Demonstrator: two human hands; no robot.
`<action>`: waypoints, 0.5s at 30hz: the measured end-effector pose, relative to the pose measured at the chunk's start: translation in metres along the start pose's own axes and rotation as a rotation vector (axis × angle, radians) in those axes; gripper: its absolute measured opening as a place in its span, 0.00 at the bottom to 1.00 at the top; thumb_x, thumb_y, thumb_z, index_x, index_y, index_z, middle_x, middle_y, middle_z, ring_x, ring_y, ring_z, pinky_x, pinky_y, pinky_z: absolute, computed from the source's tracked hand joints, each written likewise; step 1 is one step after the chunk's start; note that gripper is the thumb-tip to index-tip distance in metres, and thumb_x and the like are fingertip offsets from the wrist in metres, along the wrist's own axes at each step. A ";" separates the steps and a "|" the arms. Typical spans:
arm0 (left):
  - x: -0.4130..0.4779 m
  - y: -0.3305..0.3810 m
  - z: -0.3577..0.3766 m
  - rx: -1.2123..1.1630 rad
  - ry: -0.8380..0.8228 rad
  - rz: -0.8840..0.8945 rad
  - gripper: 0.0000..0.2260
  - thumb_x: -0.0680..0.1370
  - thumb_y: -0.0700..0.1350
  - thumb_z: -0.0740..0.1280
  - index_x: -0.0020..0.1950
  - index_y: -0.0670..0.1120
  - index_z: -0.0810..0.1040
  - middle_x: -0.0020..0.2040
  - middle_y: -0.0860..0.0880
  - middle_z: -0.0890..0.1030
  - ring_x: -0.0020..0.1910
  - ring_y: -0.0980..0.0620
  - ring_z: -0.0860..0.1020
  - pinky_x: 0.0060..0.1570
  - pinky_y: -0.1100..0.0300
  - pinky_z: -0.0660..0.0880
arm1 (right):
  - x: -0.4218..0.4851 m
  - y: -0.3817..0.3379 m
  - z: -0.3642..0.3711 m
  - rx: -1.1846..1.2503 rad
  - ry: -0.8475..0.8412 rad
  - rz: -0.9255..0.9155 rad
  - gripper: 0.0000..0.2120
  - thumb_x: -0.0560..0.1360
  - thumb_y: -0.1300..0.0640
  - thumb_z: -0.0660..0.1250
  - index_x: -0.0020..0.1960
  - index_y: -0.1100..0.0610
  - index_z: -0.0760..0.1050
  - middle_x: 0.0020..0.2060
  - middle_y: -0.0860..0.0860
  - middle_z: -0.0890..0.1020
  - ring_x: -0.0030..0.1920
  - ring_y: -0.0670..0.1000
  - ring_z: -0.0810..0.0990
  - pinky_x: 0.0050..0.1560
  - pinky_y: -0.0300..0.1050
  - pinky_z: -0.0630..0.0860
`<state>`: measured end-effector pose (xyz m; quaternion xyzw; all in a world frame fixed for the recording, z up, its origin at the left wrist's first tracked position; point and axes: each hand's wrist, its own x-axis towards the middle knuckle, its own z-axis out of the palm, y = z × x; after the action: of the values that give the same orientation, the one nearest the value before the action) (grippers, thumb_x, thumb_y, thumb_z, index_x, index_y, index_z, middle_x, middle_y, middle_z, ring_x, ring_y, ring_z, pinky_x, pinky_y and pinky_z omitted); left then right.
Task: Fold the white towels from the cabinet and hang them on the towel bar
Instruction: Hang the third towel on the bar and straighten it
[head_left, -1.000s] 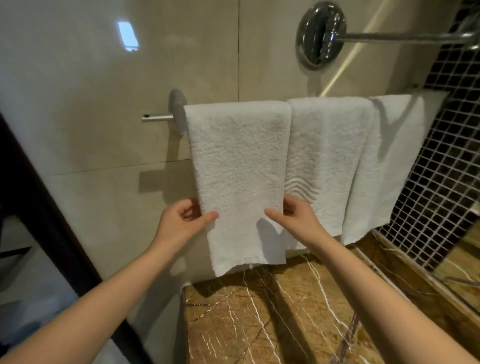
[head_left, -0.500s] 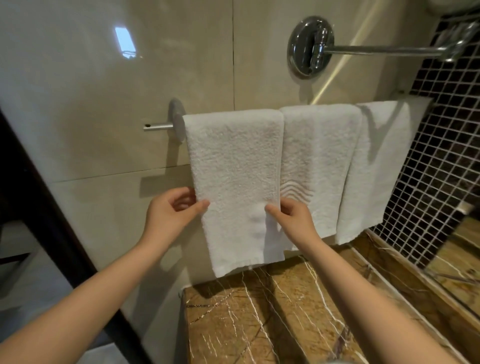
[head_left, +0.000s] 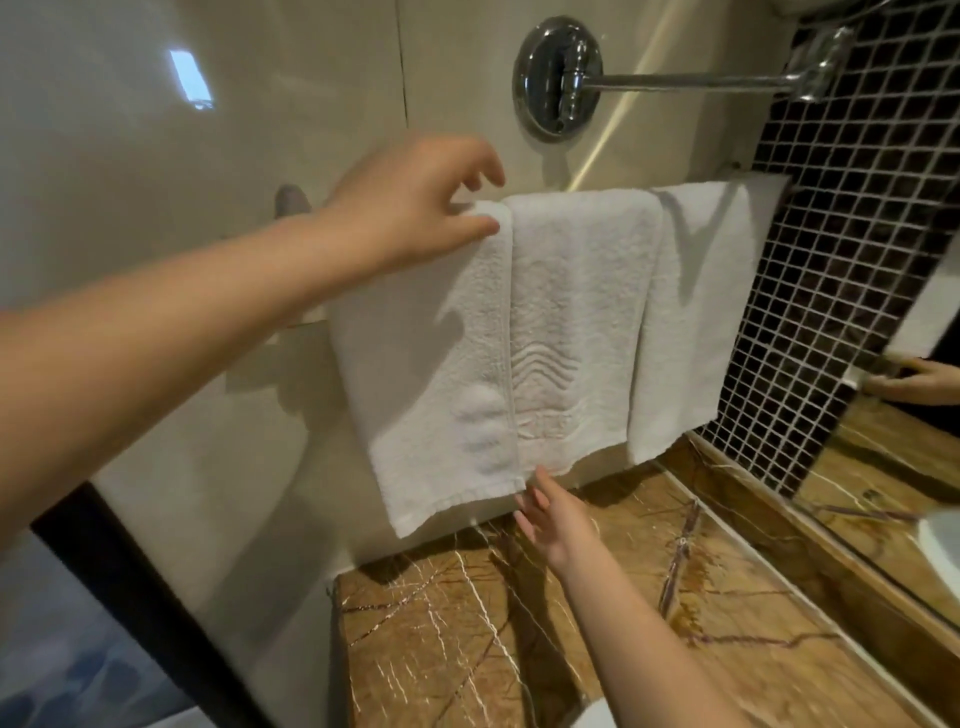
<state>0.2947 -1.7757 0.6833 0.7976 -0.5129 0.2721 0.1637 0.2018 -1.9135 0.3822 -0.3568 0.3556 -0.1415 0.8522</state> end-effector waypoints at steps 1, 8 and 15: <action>0.015 0.001 0.005 0.004 -0.071 -0.018 0.17 0.75 0.53 0.68 0.62 0.50 0.75 0.56 0.48 0.79 0.54 0.49 0.77 0.53 0.52 0.74 | 0.002 0.003 0.001 0.011 -0.027 0.011 0.14 0.74 0.53 0.69 0.57 0.58 0.75 0.59 0.56 0.79 0.58 0.56 0.77 0.53 0.49 0.78; 0.049 0.003 0.023 -0.098 -0.175 -0.107 0.16 0.72 0.46 0.73 0.59 0.47 0.79 0.51 0.44 0.81 0.49 0.46 0.79 0.53 0.50 0.76 | 0.014 0.015 0.015 0.149 -0.167 0.068 0.16 0.74 0.55 0.69 0.60 0.58 0.75 0.59 0.56 0.79 0.60 0.55 0.76 0.60 0.53 0.76; 0.044 -0.003 0.030 -0.186 -0.049 -0.122 0.14 0.70 0.45 0.74 0.55 0.46 0.82 0.45 0.46 0.82 0.44 0.49 0.79 0.49 0.53 0.77 | 0.024 0.010 0.016 0.287 -0.151 0.042 0.17 0.74 0.60 0.69 0.61 0.63 0.73 0.55 0.60 0.82 0.53 0.57 0.81 0.49 0.50 0.81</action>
<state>0.3198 -1.8227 0.6854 0.8151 -0.4903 0.1933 0.2407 0.2300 -1.9096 0.3709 -0.2336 0.2741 -0.1459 0.9214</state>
